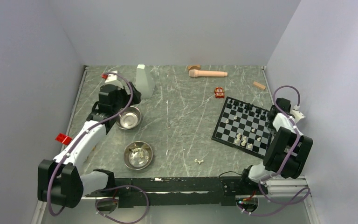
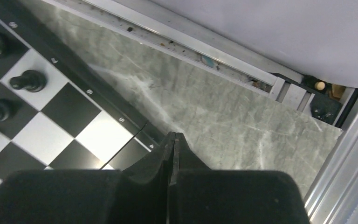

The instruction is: Set up the chess pieces on the board

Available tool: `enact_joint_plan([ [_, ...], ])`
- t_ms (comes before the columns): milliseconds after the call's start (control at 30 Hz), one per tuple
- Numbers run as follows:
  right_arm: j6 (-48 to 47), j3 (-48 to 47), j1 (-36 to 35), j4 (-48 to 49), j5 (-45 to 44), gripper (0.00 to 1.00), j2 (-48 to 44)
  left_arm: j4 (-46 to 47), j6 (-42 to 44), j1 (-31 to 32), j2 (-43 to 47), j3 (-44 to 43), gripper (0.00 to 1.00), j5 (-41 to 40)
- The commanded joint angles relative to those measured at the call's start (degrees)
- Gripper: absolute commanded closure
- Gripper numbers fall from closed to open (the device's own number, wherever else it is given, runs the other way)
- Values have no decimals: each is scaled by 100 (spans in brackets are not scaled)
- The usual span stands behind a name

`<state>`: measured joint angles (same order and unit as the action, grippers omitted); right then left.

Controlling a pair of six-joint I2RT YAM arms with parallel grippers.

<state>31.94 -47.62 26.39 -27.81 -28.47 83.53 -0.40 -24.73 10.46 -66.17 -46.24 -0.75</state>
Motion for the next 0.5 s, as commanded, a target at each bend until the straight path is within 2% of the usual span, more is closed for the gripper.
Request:
enact_joint_plan([
  [0,-37,25,35,96,-577,97,244,222,131,535,-270,-450,13,92],
  [267,-279,-22,34,339,-315,100,1002,301,89,1107,-880,-756,31,0],
  [467,-455,-146,36,412,19,100,1355,395,-23,1739,-1537,-1042,53,-16],
])
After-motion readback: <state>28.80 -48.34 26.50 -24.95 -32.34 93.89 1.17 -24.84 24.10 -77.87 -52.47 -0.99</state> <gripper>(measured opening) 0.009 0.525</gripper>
